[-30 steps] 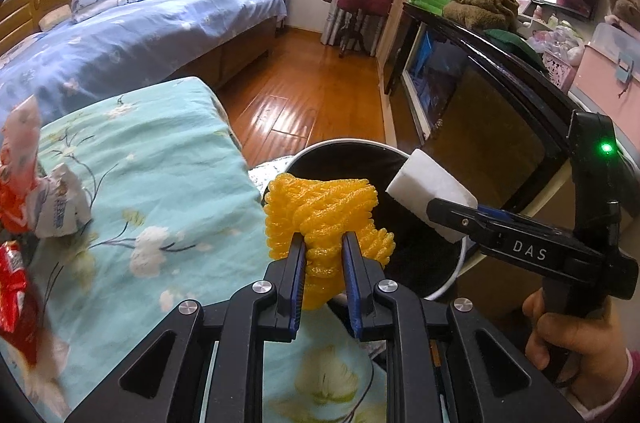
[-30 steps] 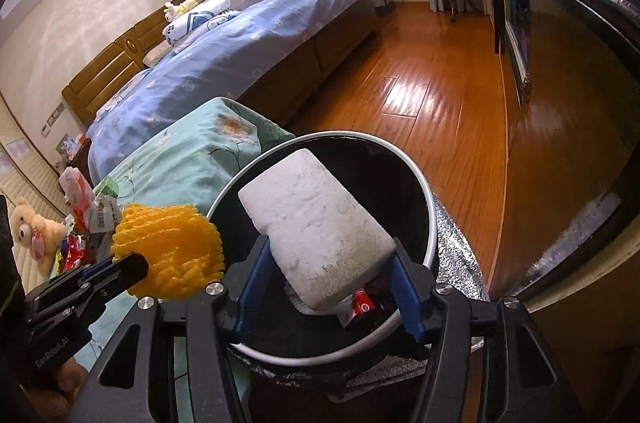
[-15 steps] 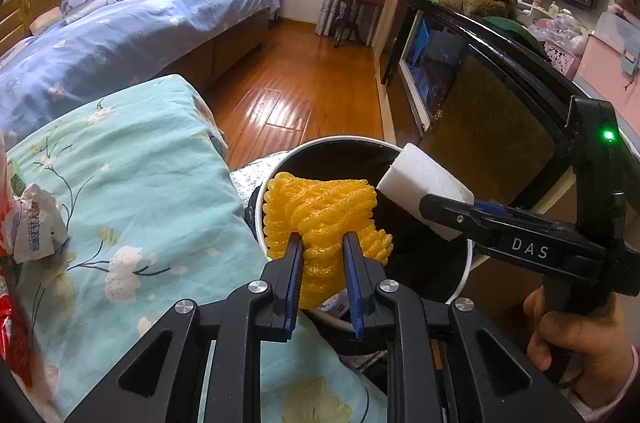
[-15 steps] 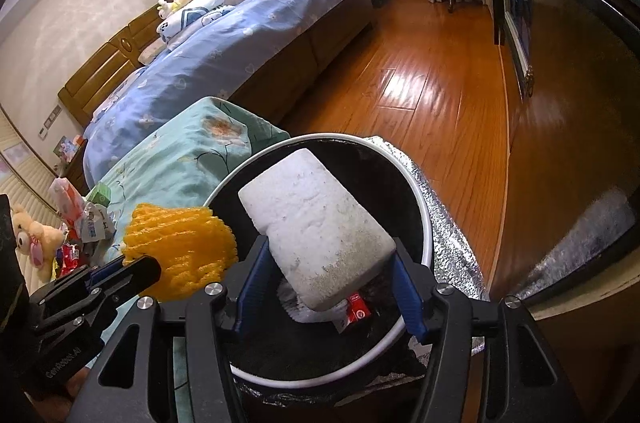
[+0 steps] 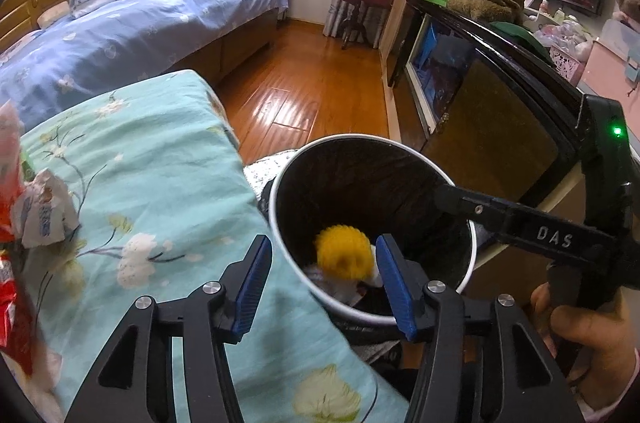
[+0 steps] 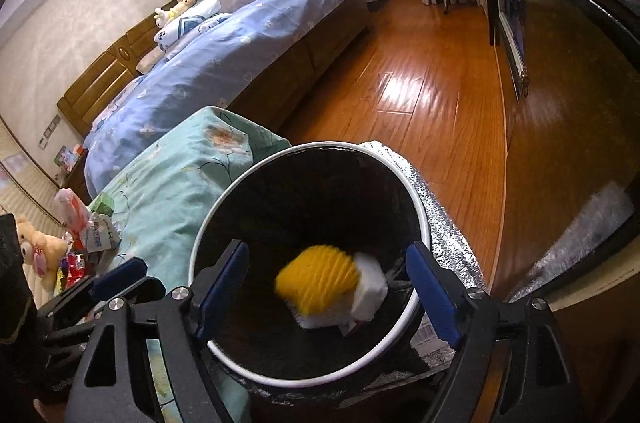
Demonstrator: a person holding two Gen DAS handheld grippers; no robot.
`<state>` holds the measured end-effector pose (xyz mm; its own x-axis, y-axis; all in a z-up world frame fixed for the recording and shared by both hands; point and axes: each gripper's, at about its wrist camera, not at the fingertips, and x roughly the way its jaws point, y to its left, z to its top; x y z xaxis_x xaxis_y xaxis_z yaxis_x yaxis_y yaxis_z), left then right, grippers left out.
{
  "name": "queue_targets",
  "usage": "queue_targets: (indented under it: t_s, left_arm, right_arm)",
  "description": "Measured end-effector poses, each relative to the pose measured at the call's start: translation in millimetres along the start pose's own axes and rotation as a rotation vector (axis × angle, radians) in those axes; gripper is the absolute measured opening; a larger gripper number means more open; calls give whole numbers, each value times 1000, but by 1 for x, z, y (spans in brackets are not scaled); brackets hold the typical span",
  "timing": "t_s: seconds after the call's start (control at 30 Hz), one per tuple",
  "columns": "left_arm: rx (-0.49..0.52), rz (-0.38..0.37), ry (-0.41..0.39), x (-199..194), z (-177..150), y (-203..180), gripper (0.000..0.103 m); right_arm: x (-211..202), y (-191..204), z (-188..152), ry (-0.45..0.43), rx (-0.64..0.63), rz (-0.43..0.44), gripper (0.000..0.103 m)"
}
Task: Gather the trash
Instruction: 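Move both held items over the bin and release them inside, then grasp the yellow snack wrapper with left tool while right tool grasps red wrapper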
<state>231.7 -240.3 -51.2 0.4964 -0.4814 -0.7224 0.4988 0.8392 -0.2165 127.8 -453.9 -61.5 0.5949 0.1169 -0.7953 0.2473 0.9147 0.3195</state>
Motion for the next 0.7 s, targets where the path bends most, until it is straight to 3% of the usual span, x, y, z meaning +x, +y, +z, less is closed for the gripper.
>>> queue_targets:
  t_s: [0.33,0.7]
  left_arm:
    - [-58,53,-37,-43,-40,20,56]
    - [-159,123,-71,-101,-93,53,58]
  right_arm:
    - [-10,35,-19,-19,-25,69,88]
    - [1,87,-48,32,-64,164,88]
